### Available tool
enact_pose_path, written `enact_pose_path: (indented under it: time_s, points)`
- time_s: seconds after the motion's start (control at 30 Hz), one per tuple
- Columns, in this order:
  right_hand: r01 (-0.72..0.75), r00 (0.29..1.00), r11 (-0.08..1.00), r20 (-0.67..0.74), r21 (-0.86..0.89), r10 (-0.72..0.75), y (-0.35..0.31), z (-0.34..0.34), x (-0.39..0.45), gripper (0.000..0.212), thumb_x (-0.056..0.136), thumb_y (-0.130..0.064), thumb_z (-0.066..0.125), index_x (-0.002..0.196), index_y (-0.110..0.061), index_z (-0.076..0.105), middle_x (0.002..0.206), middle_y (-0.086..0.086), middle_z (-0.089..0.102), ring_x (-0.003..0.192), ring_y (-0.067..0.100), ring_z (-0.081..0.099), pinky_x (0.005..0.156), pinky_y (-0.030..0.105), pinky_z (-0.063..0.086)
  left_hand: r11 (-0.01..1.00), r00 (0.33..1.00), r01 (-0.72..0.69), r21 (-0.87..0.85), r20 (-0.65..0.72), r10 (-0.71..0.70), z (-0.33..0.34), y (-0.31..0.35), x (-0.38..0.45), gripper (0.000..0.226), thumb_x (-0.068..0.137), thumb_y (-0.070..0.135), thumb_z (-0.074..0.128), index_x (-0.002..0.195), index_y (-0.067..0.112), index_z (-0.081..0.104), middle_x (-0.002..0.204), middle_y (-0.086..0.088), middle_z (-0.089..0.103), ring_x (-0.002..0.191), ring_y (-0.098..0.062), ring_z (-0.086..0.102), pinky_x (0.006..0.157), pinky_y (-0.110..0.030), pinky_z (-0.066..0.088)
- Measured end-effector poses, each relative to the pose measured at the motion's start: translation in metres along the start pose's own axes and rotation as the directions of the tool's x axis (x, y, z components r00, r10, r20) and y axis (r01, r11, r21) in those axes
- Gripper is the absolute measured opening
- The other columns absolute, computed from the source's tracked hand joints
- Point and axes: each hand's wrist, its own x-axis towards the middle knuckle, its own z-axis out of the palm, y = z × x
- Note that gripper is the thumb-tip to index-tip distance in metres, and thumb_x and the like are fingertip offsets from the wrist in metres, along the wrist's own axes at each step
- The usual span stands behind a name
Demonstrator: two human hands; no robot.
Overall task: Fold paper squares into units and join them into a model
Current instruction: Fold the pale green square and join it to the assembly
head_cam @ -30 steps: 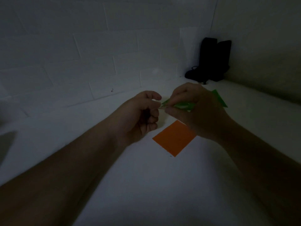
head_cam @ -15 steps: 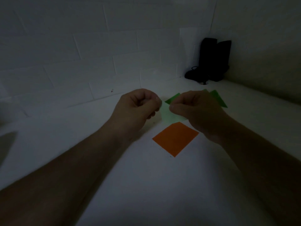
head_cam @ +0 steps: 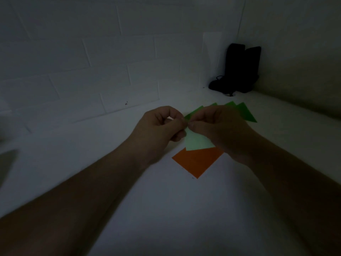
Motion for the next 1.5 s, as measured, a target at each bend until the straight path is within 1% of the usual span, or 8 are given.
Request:
enact_pose_path:
  time_s: [0.3,0.4,0.47,0.83,1.1,1.27,1.4,1.5]
  points:
    - [-0.029,0.999,0.999,0.046,0.024,0.028,-0.001,0.0,0.0,0.034,0.093,-0.01,0.067,0.062,-0.024,0.064,0.045,-0.014,0.052,0.041,-0.001,0.046,0.043,0.011,0.038,1.0,1.0,-0.017,0.008,-0.019,0.017,-0.004,0.0,0.005,0.025,0.098,0.008,0.062,0.073,0.006,0.061,0.06,-0.008,0.056,0.062,-0.024,0.049,0.068,-0.036,0.046]
    - [-0.062,0.998,0.998,0.024,0.016,0.062,0.002,-0.003,0.003,0.031,0.091,-0.012,0.068,0.062,-0.023,0.067,0.06,-0.011,0.066,0.061,0.015,0.068,0.063,0.027,0.061,0.991,0.997,0.019,-0.132,-0.067,-0.028,-0.01,-0.001,0.01,0.036,0.096,0.007,0.058,0.061,0.013,0.054,0.058,-0.005,0.049,0.058,-0.02,0.042,0.069,-0.039,0.041]
    - [-0.086,0.996,0.996,0.029,0.024,0.086,0.003,-0.003,0.003,0.025,0.092,-0.013,0.067,0.068,-0.021,0.07,0.073,-0.004,0.072,0.075,0.024,0.073,0.074,0.036,0.062,0.986,0.996,0.023,-0.164,-0.08,-0.036,-0.011,-0.001,0.011,0.039,0.096,0.006,0.057,0.058,0.015,0.052,0.057,-0.005,0.047,0.057,-0.019,0.04,0.069,-0.039,0.04]
    - [-0.171,0.981,0.985,0.102,0.039,0.166,0.004,-0.017,0.007,0.025,0.097,-0.013,0.058,0.073,-0.012,0.062,0.062,-0.003,0.065,0.063,0.012,0.065,0.058,0.026,0.052,0.976,0.987,0.021,-0.218,-0.151,-0.055,-0.02,0.004,0.014,0.046,0.095,0.002,0.057,0.053,0.017,0.047,0.051,-0.002,0.043,0.052,-0.018,0.037,0.06,-0.033,0.036]
    - [-0.172,0.985,0.981,0.021,0.089,0.171,0.006,-0.027,0.008,0.015,0.1,-0.013,0.059,0.088,-0.011,0.068,0.069,0.001,0.07,0.064,0.017,0.068,0.061,0.03,0.053,0.996,0.981,-0.034,-0.078,-0.193,0.018,-0.024,0.004,0.012,0.019,0.1,0.009,0.058,0.082,0.012,0.055,0.059,-0.005,0.053,0.056,-0.018,0.046,0.059,-0.03,0.044]
    - [-0.261,0.942,0.915,-0.124,0.309,0.31,0.006,-0.032,0.012,0.012,0.102,-0.022,0.056,0.099,-0.015,0.064,0.066,-0.003,0.07,0.056,0.012,0.065,0.055,0.027,0.051,0.997,0.984,-0.06,-0.051,-0.17,0.051,-0.025,0.005,0.009,0.014,0.102,0.011,0.057,0.089,0.012,0.061,0.073,-0.007,0.069,0.069,-0.021,0.062,0.073,-0.035,0.055]
    - [-0.45,0.88,0.821,0.02,0.351,0.474,0.004,-0.026,0.011,0.029,0.098,-0.043,0.058,0.104,-0.015,0.064,0.079,0.004,0.071,0.063,0.017,0.065,0.058,0.029,0.05,0.995,0.988,-0.079,0.058,-0.129,0.086,-0.022,0.004,0.005,0.015,0.099,0.0,0.056,0.091,0.01,0.065,0.077,-0.005,0.075,0.083,-0.031,0.072,0.085,-0.043,0.058]
    - [-0.478,0.876,0.822,0.101,0.31,0.472,0.004,-0.02,0.009,0.028,0.096,-0.038,0.063,0.111,-0.014,0.063,0.096,0.01,0.072,0.073,0.02,0.065,0.06,0.027,0.053,0.984,0.986,-0.085,0.159,-0.127,0.106,-0.02,0.004,0.002,0.02,0.093,-0.007,0.058,0.092,0.011,0.067,0.075,-0.007,0.074,0.089,-0.026,0.075,0.086,-0.042,0.058]
